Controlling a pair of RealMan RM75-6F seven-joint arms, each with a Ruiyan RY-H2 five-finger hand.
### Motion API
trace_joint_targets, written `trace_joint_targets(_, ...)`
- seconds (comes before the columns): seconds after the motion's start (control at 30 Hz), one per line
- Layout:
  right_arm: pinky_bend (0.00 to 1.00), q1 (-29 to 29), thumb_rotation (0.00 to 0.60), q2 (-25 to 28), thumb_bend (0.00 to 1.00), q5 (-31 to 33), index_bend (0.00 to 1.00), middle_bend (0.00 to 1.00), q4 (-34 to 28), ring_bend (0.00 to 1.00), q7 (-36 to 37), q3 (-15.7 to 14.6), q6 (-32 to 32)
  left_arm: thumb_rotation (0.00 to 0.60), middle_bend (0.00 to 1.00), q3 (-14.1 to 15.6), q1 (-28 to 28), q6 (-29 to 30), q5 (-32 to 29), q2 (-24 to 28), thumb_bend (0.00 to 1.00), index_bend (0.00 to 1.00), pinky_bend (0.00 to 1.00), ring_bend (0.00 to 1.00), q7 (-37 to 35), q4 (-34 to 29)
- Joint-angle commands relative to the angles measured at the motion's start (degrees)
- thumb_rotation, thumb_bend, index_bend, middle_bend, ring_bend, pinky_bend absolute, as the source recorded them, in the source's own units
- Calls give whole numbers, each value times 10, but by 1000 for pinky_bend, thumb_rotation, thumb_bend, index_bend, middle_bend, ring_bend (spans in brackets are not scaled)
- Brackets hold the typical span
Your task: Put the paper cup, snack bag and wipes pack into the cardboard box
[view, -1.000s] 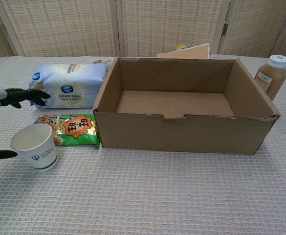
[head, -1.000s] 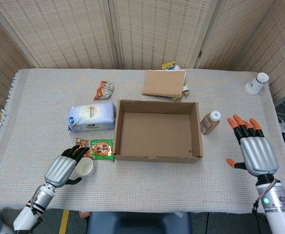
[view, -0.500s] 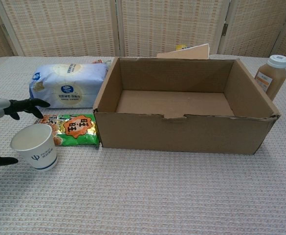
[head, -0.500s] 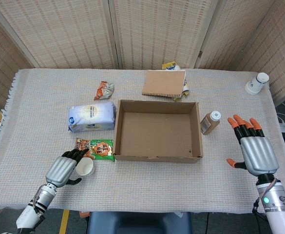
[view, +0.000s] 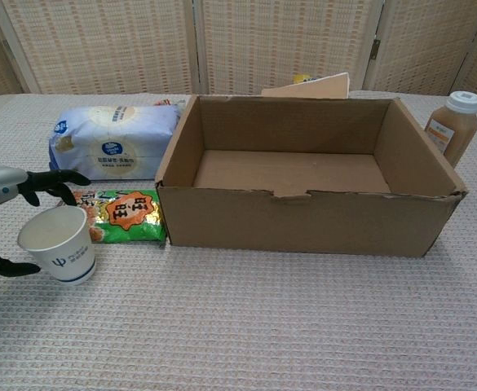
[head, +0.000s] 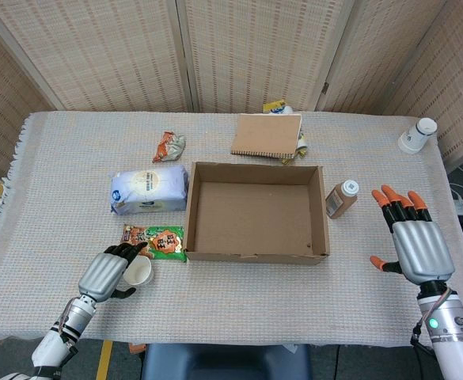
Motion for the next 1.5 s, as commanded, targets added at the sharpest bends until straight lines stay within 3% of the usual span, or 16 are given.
trace_joint_targets(0.03, 0, 0, 600, -1, 43, 1, 66, 0, 1, 0, -1, 1, 0, 600, 236, 1, -1, 0, -1, -2, 193, 159, 268, 175, -1, 3)
trace_joint_targets(0.23, 0, 2, 600, -2, 44, 7, 66, 0, 3, 0, -2, 2, 0, 600, 274, 3, -3, 3, 2, -8, 207, 206, 292, 204, -5, 9)
trace_joint_targets(0.47, 0, 2, 600, -1, 44, 9, 66, 0, 3, 0, 0, 2, 0, 600, 428, 5, -4, 4, 3, -16, 232, 334, 386, 330, -5, 21)
trace_joint_targets(0.67, 0, 2, 600, 2, 44, 9, 66, 0, 3, 0, 3, 3, 0, 600, 484, 5, -6, 7, 2, -12, 244, 392, 427, 379, -2, 11)
trace_joint_targets(0.97, 0, 1, 600, 4, 44, 8, 66, 0, 2, 0, 7, 3, 0, 600, 500, -11, -10, 27, 9, 59, 245, 406, 438, 388, 11, -73)
trace_joint_targets(1.17, 0, 1, 600, 5, 43, 6, 66, 0, 1, 0, 9, 3, 0, 600, 501, -42, -32, 24, -16, 157, 246, 406, 439, 389, 69, -168)
trace_joint_targets(1.27, 0, 0, 600, 5, 44, 4, 66, 0, 0, 0, 9, 3, 1, 600, 507, -75, -61, 12, -46, 207, 246, 412, 445, 395, 102, -220)
trace_joint_targets(1.5, 0, 0, 600, 5, 44, 2, 66, 0, -1, 0, 8, 1, 0, 600, 511, -127, -119, -19, -94, 233, 244, 419, 455, 400, 115, -243)
